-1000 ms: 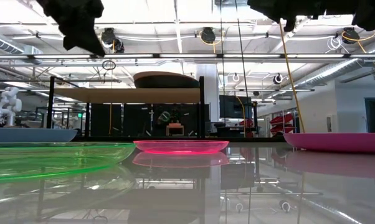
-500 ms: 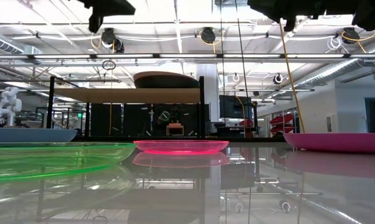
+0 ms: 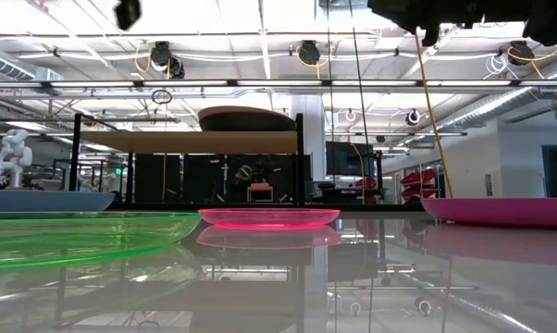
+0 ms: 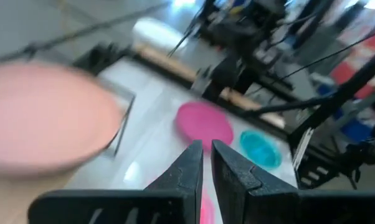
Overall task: Place and stack plates onto a shelf
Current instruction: Stack the light blue plate on top of the peach plate on the shelf, then stack the pink plate on top of the peach plate on the shelf
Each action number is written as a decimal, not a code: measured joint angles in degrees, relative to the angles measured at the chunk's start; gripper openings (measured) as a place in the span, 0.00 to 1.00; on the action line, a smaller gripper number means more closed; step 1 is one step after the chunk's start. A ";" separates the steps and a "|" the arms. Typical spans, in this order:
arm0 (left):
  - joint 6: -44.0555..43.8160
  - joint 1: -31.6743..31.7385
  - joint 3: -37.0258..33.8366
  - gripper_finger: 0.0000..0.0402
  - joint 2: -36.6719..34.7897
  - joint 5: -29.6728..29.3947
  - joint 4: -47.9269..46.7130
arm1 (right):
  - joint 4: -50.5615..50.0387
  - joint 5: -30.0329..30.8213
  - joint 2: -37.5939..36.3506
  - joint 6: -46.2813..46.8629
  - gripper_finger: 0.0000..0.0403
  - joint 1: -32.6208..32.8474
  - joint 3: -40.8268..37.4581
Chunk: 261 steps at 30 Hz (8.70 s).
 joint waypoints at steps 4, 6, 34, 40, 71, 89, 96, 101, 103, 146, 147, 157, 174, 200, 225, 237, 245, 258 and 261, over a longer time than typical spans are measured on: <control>-0.63 -1.53 9.99 0.09 -0.03 -5.06 -20.26 | 0.00 0.03 0.00 -0.02 0.17 0.00 0.00; -0.75 -3.76 12.64 0.09 -0.03 -9.90 -26.22 | 0.00 0.03 0.00 -0.02 0.17 0.00 0.00; -39.67 -43.70 -6.49 0.09 27.23 -27.35 -30.53 | -2.12 0.09 0.00 0.46 0.17 0.00 0.00; -39.89 -45.46 -6.49 0.09 33.89 -26.23 -30.44 | -2.03 0.09 0.02 0.48 0.17 0.00 0.00; -48.42 -46.97 -16.78 0.44 37.61 -26.23 -17.40 | -1.49 0.09 0.02 0.94 0.17 0.00 0.00; -46.91 -47.12 -18.64 0.03 37.54 -26.12 -14.39 | -1.66 0.09 0.02 0.98 0.17 0.00 0.00; -40.11 -47.19 -8.23 0.02 37.54 -28.58 -16.53 | -1.65 0.09 0.02 0.98 0.17 0.00 0.00; -31.24 -47.19 0.71 0.02 37.56 -32.36 -16.71 | -1.64 0.09 0.02 0.96 0.17 0.00 0.00; -27.66 -47.19 4.04 0.02 37.56 -34.33 -16.82 | -1.64 0.09 0.02 0.96 0.17 0.00 0.00; 2.65 -35.59 15.04 0.02 37.54 -49.28 -17.42 | -1.62 0.09 0.02 0.92 0.17 0.00 0.00; 2.65 -35.59 15.04 0.02 37.54 -49.30 -17.42 | -1.62 0.09 0.02 0.92 0.17 0.00 0.00; 2.59 -35.59 15.04 0.02 37.54 -49.28 -17.42 | -1.62 0.09 0.02 0.92 0.17 0.00 0.00; 23.16 -32.50 15.07 0.02 37.54 -52.86 -3.70 | -1.62 0.09 0.02 0.92 0.17 0.00 0.00; -31.42 -50.08 3.80 0.02 37.50 -48.86 -27.33 | -38.94 -4.61 2.58 4.08 0.17 3.37 11.89; -45.08 -52.15 -13.87 0.40 37.50 -33.85 -10.47 | -70.03 -16.67 10.58 17.41 0.50 9.90 14.94; -35.70 -52.20 -7.07 0.50 31.90 -40.96 -10.36 | -86.92 -16.32 28.99 23.86 0.52 15.51 26.73; -17.62 -52.94 -3.27 0.50 28.89 -63.70 -1.56 | -95.90 -17.37 35.69 39.13 0.51 17.32 28.44; 0.69 -51.15 -4.55 0.50 28.47 -68.46 19.44 | -95.49 -16.01 36.28 48.41 0.50 21.20 28.44; 3.42 -51.61 -7.24 0.50 27.78 -69.42 25.34 | -95.02 -14.74 36.26 49.37 0.50 21.92 27.70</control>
